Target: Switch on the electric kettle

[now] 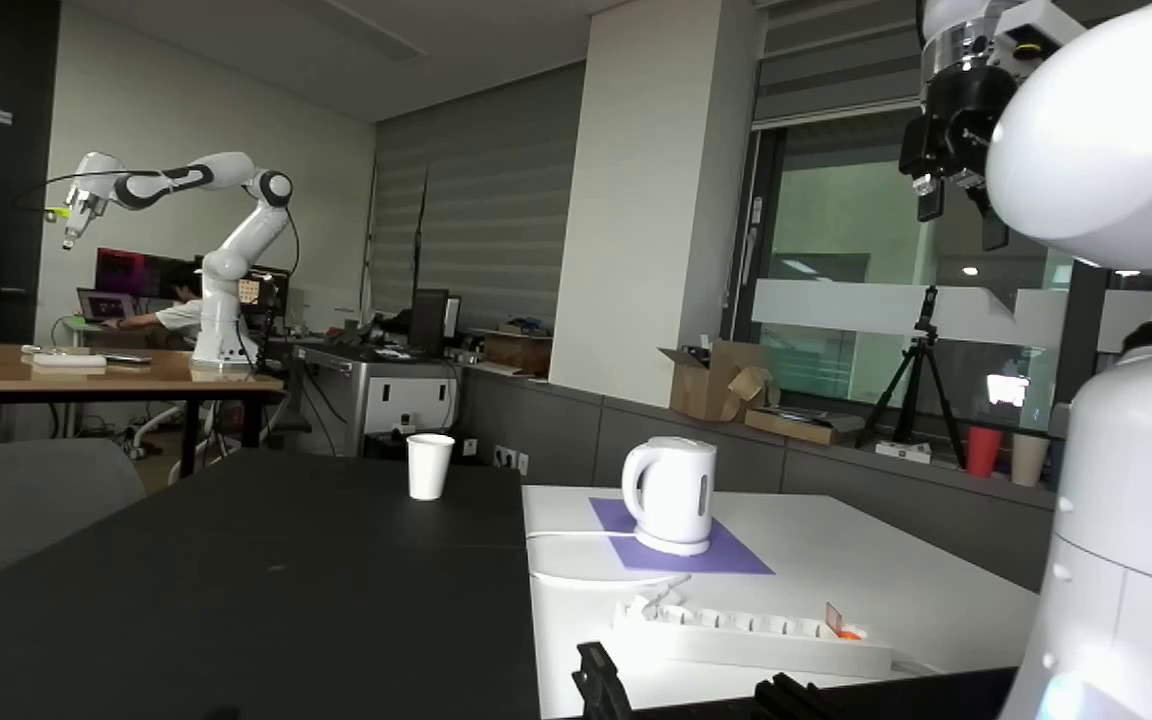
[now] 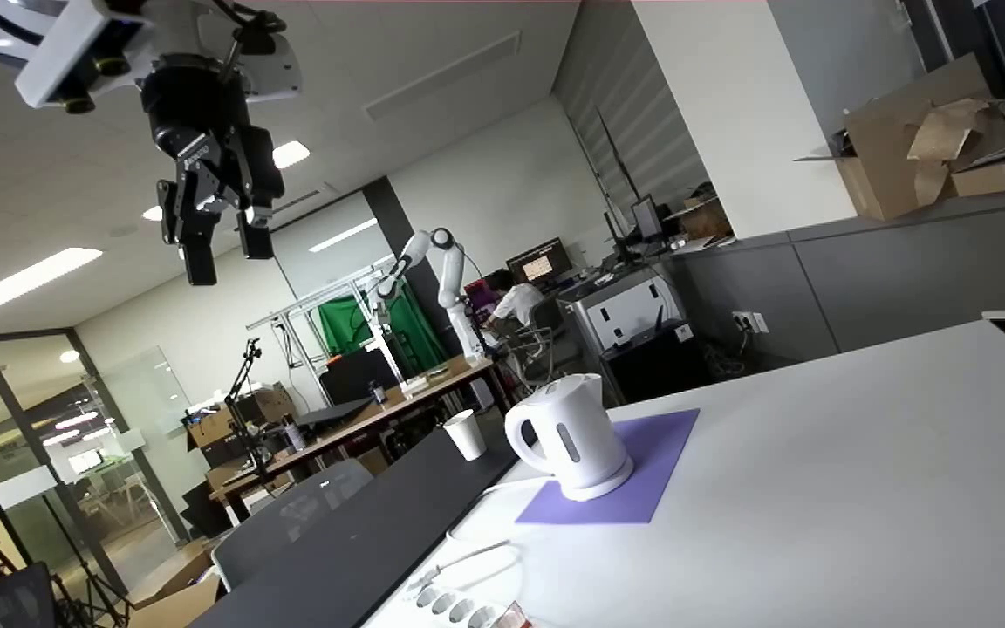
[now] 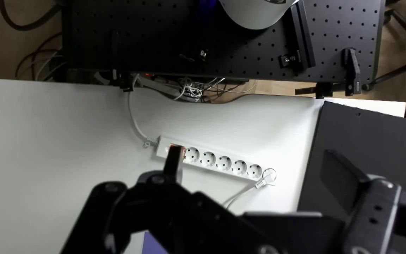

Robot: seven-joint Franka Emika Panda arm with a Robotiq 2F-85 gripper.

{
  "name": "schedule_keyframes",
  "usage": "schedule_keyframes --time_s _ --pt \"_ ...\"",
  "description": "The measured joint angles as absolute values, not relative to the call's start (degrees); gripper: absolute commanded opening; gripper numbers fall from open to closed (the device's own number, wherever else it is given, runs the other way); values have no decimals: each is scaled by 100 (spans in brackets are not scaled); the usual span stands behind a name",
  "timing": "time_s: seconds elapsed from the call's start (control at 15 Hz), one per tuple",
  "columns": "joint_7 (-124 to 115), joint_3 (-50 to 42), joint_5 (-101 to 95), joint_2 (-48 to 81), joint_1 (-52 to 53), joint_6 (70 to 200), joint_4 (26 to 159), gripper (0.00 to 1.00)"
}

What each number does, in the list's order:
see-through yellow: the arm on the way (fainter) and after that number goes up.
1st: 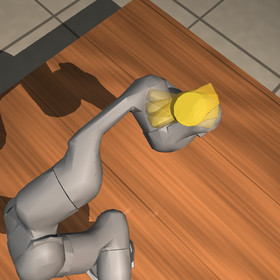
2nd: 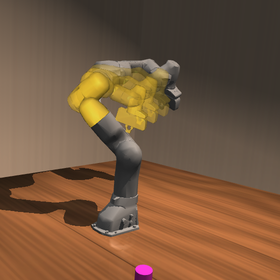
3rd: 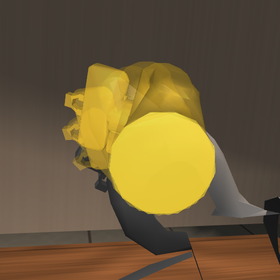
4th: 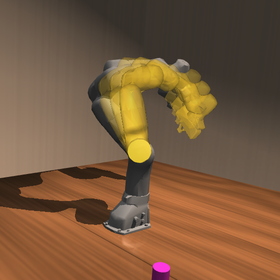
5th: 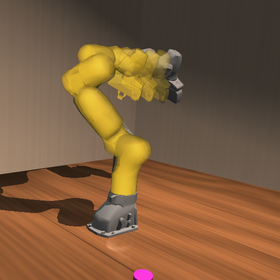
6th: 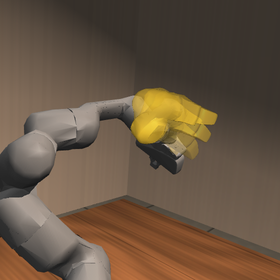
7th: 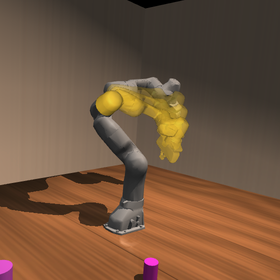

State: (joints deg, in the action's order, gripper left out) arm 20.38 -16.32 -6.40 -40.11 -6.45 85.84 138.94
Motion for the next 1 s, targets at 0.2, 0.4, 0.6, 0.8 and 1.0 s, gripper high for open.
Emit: schedule_keyframes --time_s 0.2,0.4,0.6,0.8,1.0 --pt "2039 -1632 -640 -4011 -645 8585 13894 100" --pt "2041 -1634 -640 -3998 -645 8604 13897 100" --pt "2041 -1663 -651 -3729 -647 9113 13884 100" --pt "2038 -1677 -679 -2953 -642 10109 13745 100" --pt "2013 -1654 -695 -1867 -540 11043 13377 100"
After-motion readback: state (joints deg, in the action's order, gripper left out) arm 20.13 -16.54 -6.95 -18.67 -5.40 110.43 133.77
